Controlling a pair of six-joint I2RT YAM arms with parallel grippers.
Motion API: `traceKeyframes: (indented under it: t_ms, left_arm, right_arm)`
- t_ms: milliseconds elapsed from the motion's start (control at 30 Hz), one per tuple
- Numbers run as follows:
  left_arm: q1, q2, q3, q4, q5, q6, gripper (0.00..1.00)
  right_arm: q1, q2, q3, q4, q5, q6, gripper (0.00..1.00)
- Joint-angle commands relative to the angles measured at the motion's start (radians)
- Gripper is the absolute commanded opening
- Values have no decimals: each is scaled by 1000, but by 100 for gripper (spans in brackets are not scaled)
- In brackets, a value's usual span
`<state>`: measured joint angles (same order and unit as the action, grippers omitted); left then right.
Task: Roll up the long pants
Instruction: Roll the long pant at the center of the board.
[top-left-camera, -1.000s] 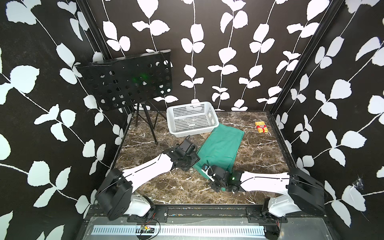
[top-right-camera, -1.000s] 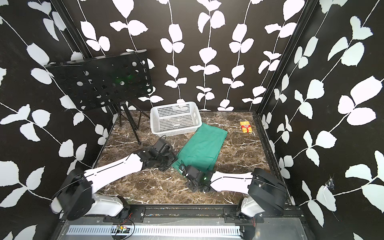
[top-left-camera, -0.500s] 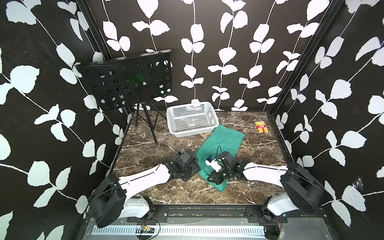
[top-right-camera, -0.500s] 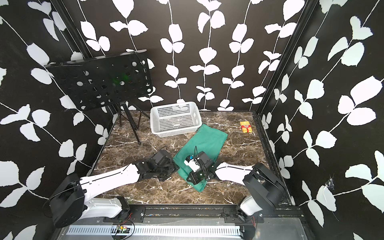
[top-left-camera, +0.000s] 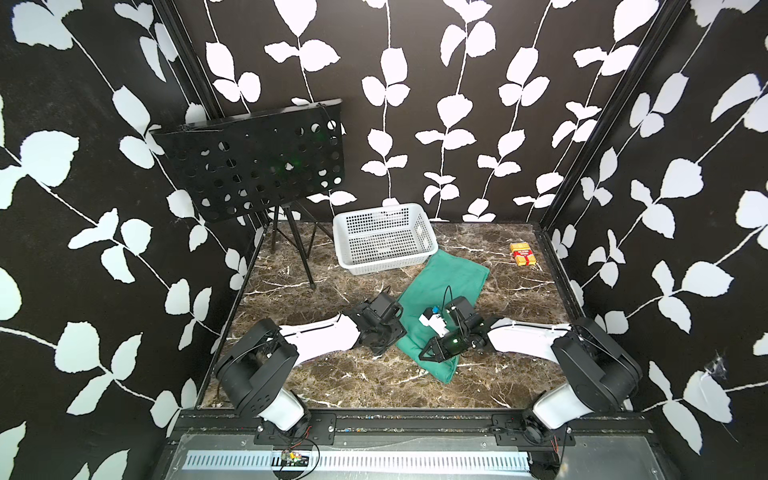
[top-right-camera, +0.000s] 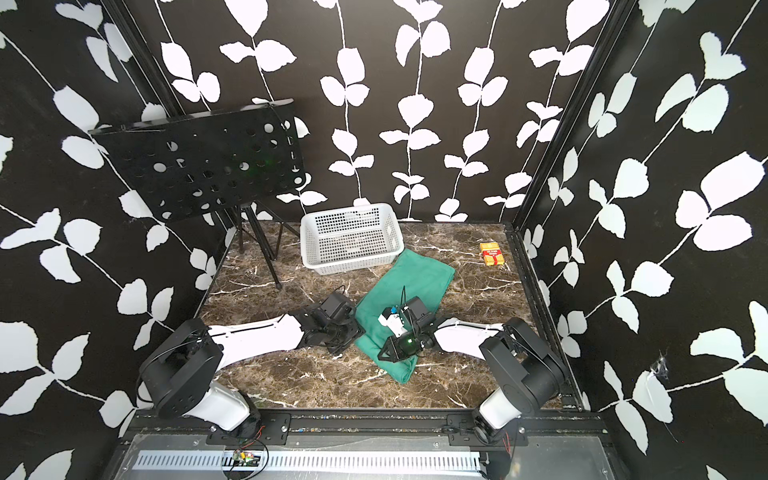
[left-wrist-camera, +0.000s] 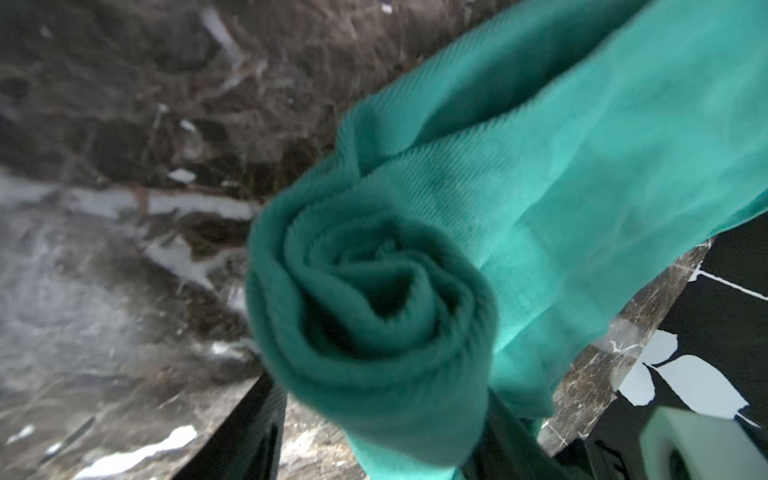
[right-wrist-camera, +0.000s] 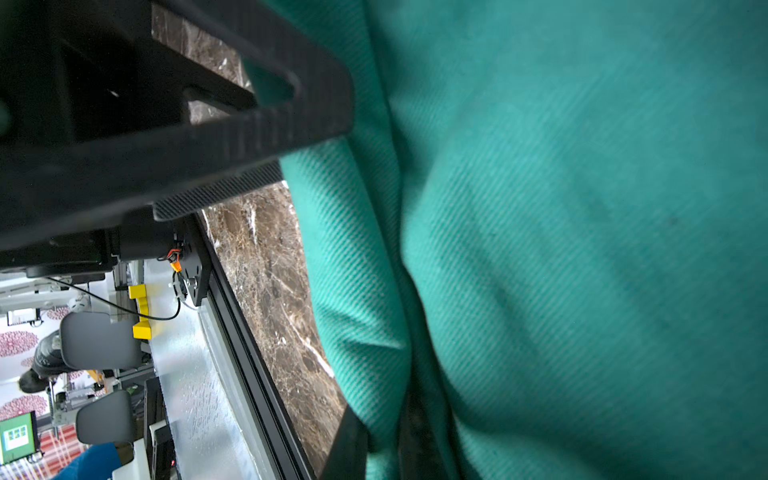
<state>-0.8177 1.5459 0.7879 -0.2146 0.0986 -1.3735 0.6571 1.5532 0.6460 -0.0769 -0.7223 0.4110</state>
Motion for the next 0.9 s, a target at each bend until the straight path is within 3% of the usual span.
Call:
traceKeyframes:
  t_ms: [0, 167, 233, 367, 500, 600, 700, 867]
  left_arm:
    - [30, 46, 18, -10, 19, 19, 56]
    - [44, 119, 65, -55, 36, 57, 28]
    - [45, 143, 85, -75, 46, 69, 16]
    - [44, 169, 118, -109, 69, 88, 0]
    - [45, 166, 146, -169, 80, 84, 0]
    - [45, 149, 152, -209, 79, 61, 0]
    - [45, 126, 141, -231, 79, 18, 0]
    - [38, 95, 126, -270, 69, -50, 0]
  right_arm:
    - [-26, 0, -15, -67, 58, 33, 0]
    - [-28, -22, -6, -113, 100, 38, 0]
    - [-28, -41, 0, -144, 129, 31, 8]
    - [17, -153, 12, -201, 279, -10, 35]
    - [176, -317, -8, -188, 590, -102, 50]
    - [352, -396, -52, -142, 861, -244, 66]
    - [488, -381, -59, -121, 1073, -322, 67]
    - [648, -232, -27, -48, 1232, -395, 64]
